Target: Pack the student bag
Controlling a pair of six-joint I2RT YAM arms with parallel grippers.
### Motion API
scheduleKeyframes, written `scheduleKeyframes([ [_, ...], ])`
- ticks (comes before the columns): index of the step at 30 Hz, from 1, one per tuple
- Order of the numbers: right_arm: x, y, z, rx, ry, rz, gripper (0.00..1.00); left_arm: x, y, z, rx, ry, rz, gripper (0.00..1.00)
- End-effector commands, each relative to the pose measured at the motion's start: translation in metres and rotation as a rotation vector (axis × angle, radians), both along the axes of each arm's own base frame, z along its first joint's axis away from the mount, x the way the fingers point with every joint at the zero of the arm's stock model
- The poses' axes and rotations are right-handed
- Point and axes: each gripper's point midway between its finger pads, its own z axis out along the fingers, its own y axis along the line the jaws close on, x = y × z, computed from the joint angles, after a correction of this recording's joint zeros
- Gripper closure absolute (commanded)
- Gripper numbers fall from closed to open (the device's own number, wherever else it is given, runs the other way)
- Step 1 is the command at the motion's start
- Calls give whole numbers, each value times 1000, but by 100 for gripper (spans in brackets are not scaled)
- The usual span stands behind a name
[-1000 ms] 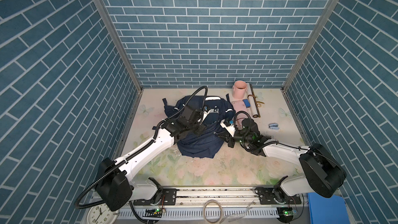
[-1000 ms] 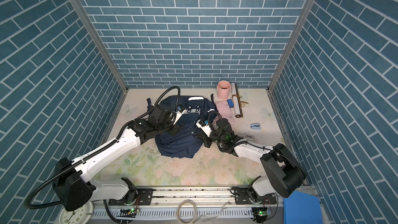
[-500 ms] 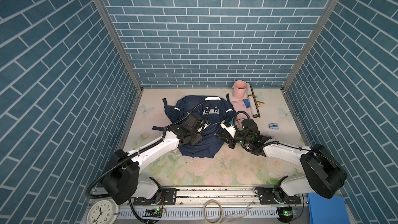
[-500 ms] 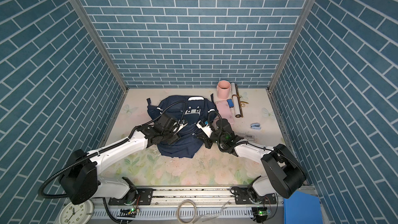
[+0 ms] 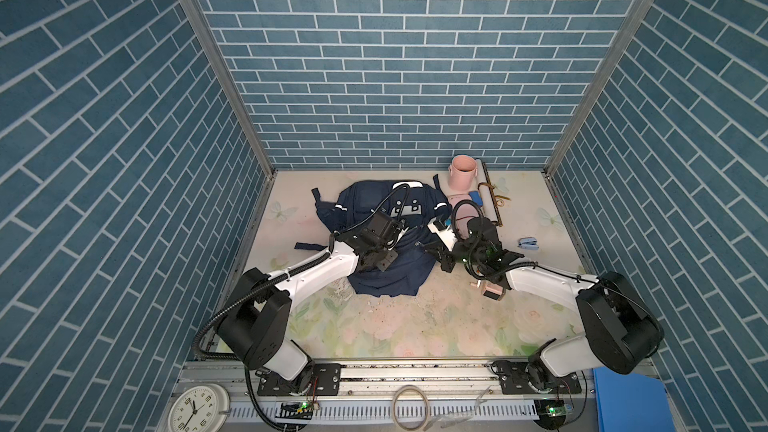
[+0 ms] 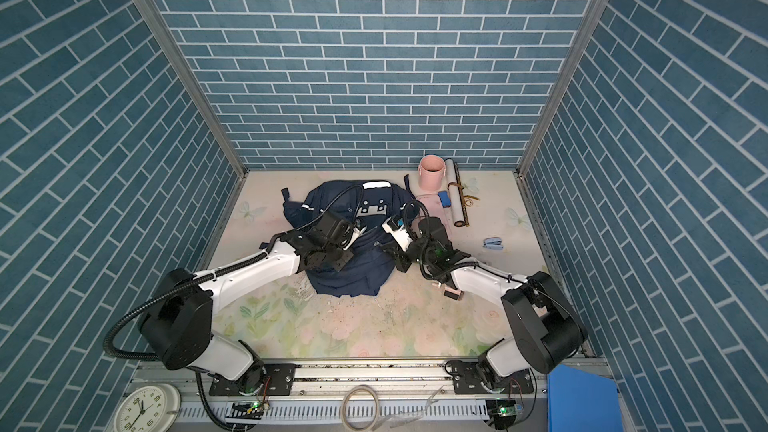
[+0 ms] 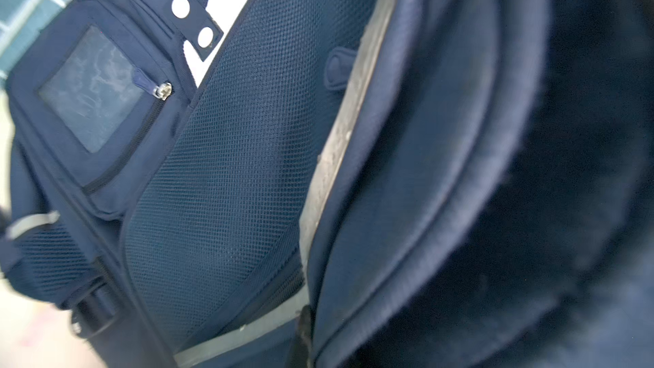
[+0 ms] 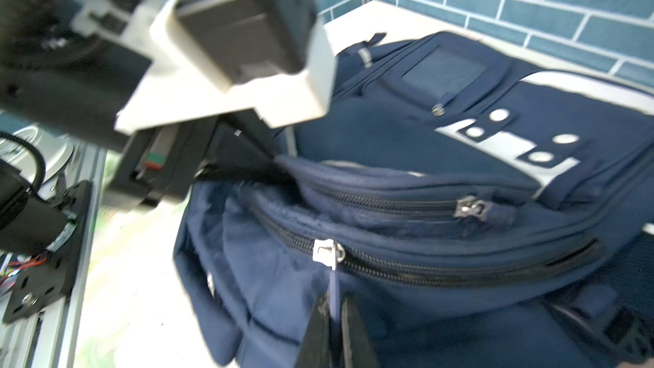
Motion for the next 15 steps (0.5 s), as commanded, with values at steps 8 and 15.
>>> scheduleKeyframes([
  [8, 78, -21, 11, -101, -85, -61, 100, -49, -47, 31, -380, 292, 173, 100],
  [15, 60, -21, 27, -72, -135, -2, 100, -17, -66, 52, -532, 273, 204, 100],
])
